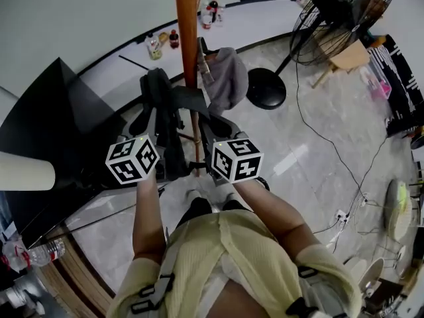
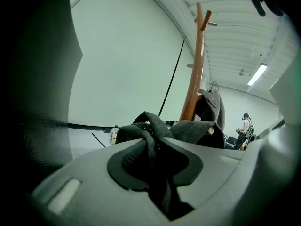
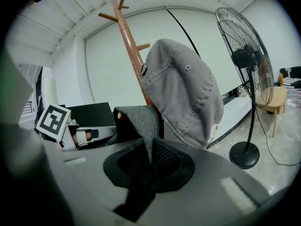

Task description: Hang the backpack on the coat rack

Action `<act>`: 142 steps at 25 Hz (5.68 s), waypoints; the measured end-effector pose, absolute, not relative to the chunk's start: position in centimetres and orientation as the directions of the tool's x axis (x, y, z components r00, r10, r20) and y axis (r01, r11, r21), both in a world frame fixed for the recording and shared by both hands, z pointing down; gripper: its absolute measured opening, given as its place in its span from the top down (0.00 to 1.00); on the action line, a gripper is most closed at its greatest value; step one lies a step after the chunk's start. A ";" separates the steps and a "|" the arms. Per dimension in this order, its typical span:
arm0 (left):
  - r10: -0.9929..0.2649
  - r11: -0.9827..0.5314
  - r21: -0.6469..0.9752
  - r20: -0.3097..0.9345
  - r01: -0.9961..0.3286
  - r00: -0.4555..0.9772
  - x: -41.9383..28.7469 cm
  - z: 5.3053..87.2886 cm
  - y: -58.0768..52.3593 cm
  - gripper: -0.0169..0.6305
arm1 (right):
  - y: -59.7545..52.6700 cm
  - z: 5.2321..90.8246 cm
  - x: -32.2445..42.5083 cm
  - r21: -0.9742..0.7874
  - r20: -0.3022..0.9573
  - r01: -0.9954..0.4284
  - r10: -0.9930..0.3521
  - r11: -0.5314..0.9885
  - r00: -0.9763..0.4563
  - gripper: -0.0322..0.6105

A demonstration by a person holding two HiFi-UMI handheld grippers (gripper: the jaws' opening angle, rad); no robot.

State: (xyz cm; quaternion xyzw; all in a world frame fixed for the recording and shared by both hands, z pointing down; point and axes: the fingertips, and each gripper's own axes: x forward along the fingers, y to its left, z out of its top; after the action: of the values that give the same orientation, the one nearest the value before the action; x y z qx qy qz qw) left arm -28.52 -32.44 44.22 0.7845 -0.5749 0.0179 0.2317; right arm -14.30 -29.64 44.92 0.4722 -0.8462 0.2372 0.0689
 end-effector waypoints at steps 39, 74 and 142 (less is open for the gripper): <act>-0.871 -0.205 0.437 0.326 -0.876 0.367 -28.3 47.9 -32.9 0.85 | -31.2 46.2 -15.4 -0.327 0.325 -0.814 -0.752 0.480 -0.574 0.86; -0.866 -0.155 0.445 0.369 -0.882 0.338 -27.3 50.3 -31.4 0.84 | -30.0 44.6 -15.1 -0.195 0.258 -0.812 -0.770 0.550 -0.583 0.78; -0.835 0.020 0.456 0.498 -0.890 0.236 -24.7 59.4 -25.8 0.73 | -24.1 47.9 -9.1 -0.262 0.329 -0.800 -0.729 0.540 -0.600 0.79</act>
State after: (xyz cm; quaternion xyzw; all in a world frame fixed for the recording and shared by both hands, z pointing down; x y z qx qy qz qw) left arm -24.74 -25.83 59.45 0.6990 -0.6167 0.0383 0.3600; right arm -9.15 -24.13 47.85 0.4381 -0.8727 0.1955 0.0906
